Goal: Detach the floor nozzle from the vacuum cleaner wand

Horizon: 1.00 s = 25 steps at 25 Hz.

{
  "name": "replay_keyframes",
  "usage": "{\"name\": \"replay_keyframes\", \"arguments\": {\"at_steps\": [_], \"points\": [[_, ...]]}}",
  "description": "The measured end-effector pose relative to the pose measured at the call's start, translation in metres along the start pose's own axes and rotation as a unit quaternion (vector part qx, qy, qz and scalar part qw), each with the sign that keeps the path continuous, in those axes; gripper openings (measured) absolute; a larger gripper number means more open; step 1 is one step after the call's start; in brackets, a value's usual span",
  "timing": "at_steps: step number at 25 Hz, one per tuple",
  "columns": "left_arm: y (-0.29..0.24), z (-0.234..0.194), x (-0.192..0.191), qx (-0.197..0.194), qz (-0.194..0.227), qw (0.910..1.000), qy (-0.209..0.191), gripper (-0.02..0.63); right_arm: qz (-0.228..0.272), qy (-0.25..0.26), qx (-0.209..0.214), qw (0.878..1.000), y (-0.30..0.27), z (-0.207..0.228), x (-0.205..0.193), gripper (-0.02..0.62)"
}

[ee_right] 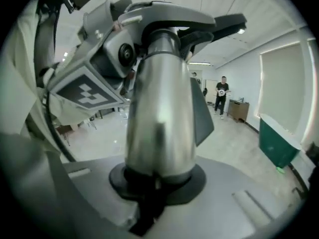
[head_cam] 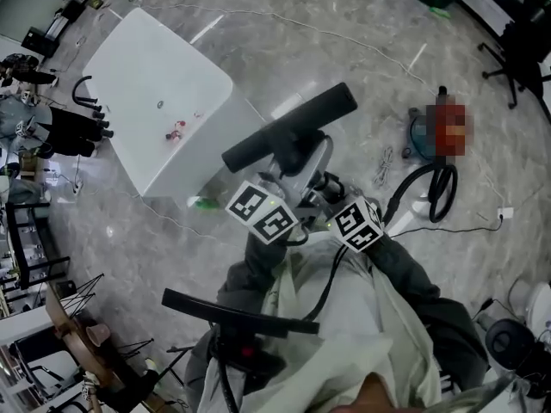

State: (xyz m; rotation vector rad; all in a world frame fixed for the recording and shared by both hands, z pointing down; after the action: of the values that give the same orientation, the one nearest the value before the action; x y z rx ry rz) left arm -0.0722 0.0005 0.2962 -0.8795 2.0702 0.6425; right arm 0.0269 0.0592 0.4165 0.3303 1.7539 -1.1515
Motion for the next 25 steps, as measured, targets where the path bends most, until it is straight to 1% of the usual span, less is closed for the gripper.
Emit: {"name": "replay_keyframes", "arguments": {"at_steps": [2, 3, 4, 5, 6, 7, 8, 9, 10, 11, 12, 13, 14, 15, 16, 17, 18, 19, 20, 21, 22, 23, 24, 25], "points": [[0.001, 0.006, 0.001, -0.060, 0.006, 0.9981, -0.012, 0.071, 0.025, 0.012, 0.066, 0.997, 0.004, 0.002, 0.000, 0.040], [0.002, 0.009, 0.002, -0.101, 0.009, 0.9946, -0.019, 0.072, 0.036, 0.018, 0.109, 0.993, 0.007, 0.003, 0.001, 0.040], [0.003, 0.013, 0.003, -0.151, 0.011, 0.9881, -0.025, 0.072, 0.044, 0.024, 0.160, 0.986, 0.011, 0.003, 0.002, 0.040], [0.005, 0.017, 0.004, -0.203, 0.012, 0.9787, -0.029, 0.072, 0.050, 0.027, 0.216, 0.975, 0.013, 0.002, 0.002, 0.040], [0.007, 0.019, 0.004, -0.245, 0.014, 0.9689, -0.029, 0.072, 0.053, 0.027, 0.274, 0.960, 0.015, 0.002, 0.002, 0.040], [0.008, 0.019, 0.004, -0.272, 0.016, 0.9619, -0.025, 0.072, 0.053, 0.024, 0.325, 0.944, 0.014, 0.001, 0.001, 0.040], [0.008, 0.017, 0.004, -0.280, 0.017, 0.9598, -0.018, 0.072, 0.050, 0.017, 0.361, 0.931, 0.013, 0.001, 0.001, 0.040], [0.008, 0.013, 0.003, -0.270, 0.016, 0.9626, -0.009, 0.072, 0.047, 0.009, 0.377, 0.925, 0.011, 0.002, 0.001, 0.039], [0.007, 0.009, 0.002, -0.248, 0.013, 0.9688, -0.001, 0.072, 0.044, 0.002, 0.372, 0.927, 0.009, 0.002, 0.001, 0.037], [0.005, 0.006, 0.002, -0.218, 0.009, 0.9759, 0.004, 0.072, 0.043, -0.004, 0.349, 0.936, 0.007, 0.003, 0.000, 0.037], [0.002, 0.004, 0.001, -0.187, 0.003, 0.9824, 0.007, 0.072, 0.040, -0.010, 0.312, 0.949, 0.007, 0.004, 0.000, 0.037], [-0.001, 0.004, 0.001, -0.155, -0.002, 0.9878, 0.009, 0.072, 0.035, -0.015, 0.264, 0.964, 0.008, 0.004, 0.000, 0.037], [-0.003, 0.004, 0.001, -0.122, -0.008, 0.9924, 0.011, 0.071, 0.027, -0.022, 0.207, 0.978, 0.008, 0.003, 0.001, 0.037], [-0.004, 0.003, 0.002, -0.088, -0.013, 0.9960, 0.013, 0.071, 0.017, -0.027, 0.146, 0.989, 0.008, 0.001, 0.002, 0.037], [-0.004, 0.002, 0.003, -0.054, -0.016, 0.9983, 0.015, 0.071, 0.006, -0.030, 0.086, 0.996, 0.007, -0.002, 0.003, 0.037], [-0.004, -0.001, 0.004, -0.024, -0.016, 0.9994, 0.017, 0.071, -0.006, -0.029, 0.039, 0.999, 0.004, -0.003, 0.004, 0.037], [-0.002, -0.003, 0.006, -0.004, -0.015, 0.9997, 0.018, 0.072, -0.014, -0.026, 0.010, 1.000, 0.002, -0.004, 0.006, 0.037], [0.000, -0.004, 0.007, 0.002, -0.012, 0.9998, 0.015, 0.072, -0.016, -0.020, 0.000, 1.000, -0.001, -0.004, 0.007, 0.037], [0.002, -0.004, 0.009, -0.006, -0.008, 0.9999, 0.010, 0.072, -0.010, -0.014, 0.007, 1.000, -0.002, -0.005, 0.008, 0.037], [0.005, -0.001, 0.010, -0.028, -0.004, 0.9996, 0.001, 0.072, 0.003, -0.007, 0.027, 1.000, -0.002, -0.006, 0.009, 0.037], [0.008, 0.003, 0.011, -0.063, 0.001, 0.9979, -0.010, 0.072, 0.019, 0.001, 0.057, 0.998, -0.001, -0.007, 0.010, 0.038], [0.012, 0.009, 0.012, -0.110, 0.005, 0.9937, -0.022, 0.072, 0.034, 0.011, 0.095, 0.995, 0.002, -0.009, 0.011, 0.038], [0.016, 0.015, 0.011, -0.165, 0.010, 0.9856, -0.032, 0.072, 0.046, 0.022, 0.143, 0.988, 0.007, -0.011, 0.011, 0.038], [0.019, 0.022, 0.011, -0.224, 0.015, 0.9738, -0.040, 0.074, 0.055, 0.032, 0.199, 0.978, 0.012, -0.012, 0.011, 0.038]]}}
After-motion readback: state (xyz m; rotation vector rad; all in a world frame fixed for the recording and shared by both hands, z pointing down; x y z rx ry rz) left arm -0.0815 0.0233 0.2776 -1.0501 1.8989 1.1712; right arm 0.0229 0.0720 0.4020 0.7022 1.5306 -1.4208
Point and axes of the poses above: the fingertips, and each gripper's own axes: y backward along the fingers, z to its right, x out of its top, the point moved 9 cm from there along y, backward along the fingers, and after that the axes turned 4 degrees about y, right-handed, at the moved point
